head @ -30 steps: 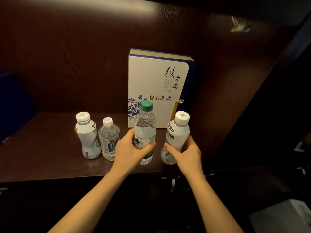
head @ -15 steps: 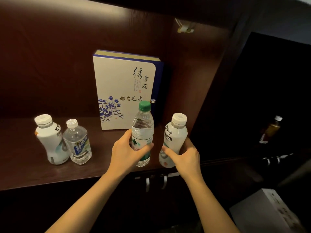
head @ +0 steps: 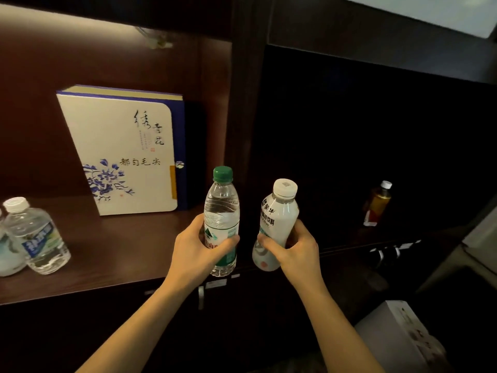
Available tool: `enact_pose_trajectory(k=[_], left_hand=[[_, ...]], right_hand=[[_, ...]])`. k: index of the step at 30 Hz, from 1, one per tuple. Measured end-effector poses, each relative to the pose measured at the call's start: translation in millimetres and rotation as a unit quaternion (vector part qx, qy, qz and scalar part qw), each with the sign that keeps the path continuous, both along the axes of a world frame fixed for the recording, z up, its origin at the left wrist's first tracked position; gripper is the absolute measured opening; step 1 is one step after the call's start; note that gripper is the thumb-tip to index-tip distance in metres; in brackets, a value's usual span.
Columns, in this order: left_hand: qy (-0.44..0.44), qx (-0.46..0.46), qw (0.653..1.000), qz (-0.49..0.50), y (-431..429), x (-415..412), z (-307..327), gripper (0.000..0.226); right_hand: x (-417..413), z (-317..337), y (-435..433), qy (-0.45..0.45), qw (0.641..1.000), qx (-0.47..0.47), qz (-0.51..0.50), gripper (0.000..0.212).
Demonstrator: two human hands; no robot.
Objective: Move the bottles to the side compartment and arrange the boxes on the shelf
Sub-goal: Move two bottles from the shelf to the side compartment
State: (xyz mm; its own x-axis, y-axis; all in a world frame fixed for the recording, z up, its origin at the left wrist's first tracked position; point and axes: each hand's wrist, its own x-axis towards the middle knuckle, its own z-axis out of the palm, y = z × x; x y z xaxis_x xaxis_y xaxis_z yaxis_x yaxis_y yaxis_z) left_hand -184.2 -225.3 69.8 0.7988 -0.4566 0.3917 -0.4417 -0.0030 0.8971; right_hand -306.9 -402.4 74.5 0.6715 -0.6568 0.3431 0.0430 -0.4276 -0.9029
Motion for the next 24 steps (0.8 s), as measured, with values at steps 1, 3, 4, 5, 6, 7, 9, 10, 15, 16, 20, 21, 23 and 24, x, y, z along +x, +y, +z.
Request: enact_pose_trajectory(k=[1,3,4,5,6,7,9,10,15,16,20,21,23,24], left_hand=[[0.0,-0.004,1.0,-0.002,-8.6,-4.8,0.8,0.053],[0.003,-0.011,1.0,-0.003,-28.5,-15.2,2.1,0.053],[0.003,-0.013,1.0,-0.002,-38.8,-19.5,2.7,0.053],[0.002,-0.016,1.0,-0.002,-49.1,-22.9,2.7,0.053],[0.001,-0.018,1.0,-0.003,-57.4,-25.3,2.7,0.053],[0.001,-0.018,1.0,-0.004,-67.3,-27.3,2.7,0.053],[0.001,-0.011,1.0,-0.011,-87.2,-30.0,2.9,0.053],[0.0,-0.006,1.0,-0.017,-97.9,-30.4,2.6,0.053],[0.001,0.012,0.999,-0.041,-153.7,-23.1,-2.3,0.056],[0.0,0.019,0.999,-0.043,-163.1,-20.7,-3.1,0.056],[0.003,0.043,0.997,-0.063,-209.6,-7.0,-8.2,0.058],[0.012,0.048,0.997,-0.066,-218.2,-4.2,-9.7,0.06],[0.027,0.059,0.995,-0.078,-237.6,1.6,-14.6,0.06],[0.036,0.061,0.994,-0.084,-247.6,3.9,-16.9,0.06]], right_hand=[[-4.7,-0.5,-9.5,-0.001,1.0,0.0,-0.001,0.056],[-15.0,-1.8,-31.1,-0.002,1.0,-0.001,-0.001,0.055],[-19.5,-2.9,-42.0,-0.003,1.0,0.0,0.0,0.055],[-23.2,-4.0,-52.9,-0.003,1.0,0.001,0.0,0.057],[-25.8,-5.3,-61.9,-0.003,1.0,0.002,-0.002,0.058],[-28.2,-6.5,-71.4,-0.003,1.0,0.005,-0.003,0.059],[-32.2,-9.6,-88.9,-0.005,1.0,0.013,-0.009,0.06],[-33.5,-11.0,-98.1,-0.006,1.0,0.017,-0.013,0.06],[-34.2,-17.0,-142.2,-0.003,0.999,0.018,-0.042,0.063],[-33.9,-18.1,-149.6,-0.001,0.999,0.019,-0.049,0.064],[-32.8,-19.6,-187.2,0.005,0.996,0.012,-0.086,0.068],[-32.5,-19.9,-195.1,0.006,0.996,0.011,-0.093,0.068],[-32.3,-24.3,-212.1,0.003,0.994,0.013,-0.11,0.068],[-32.5,-26.7,-220.5,0.002,0.993,0.013,-0.115,0.069]])
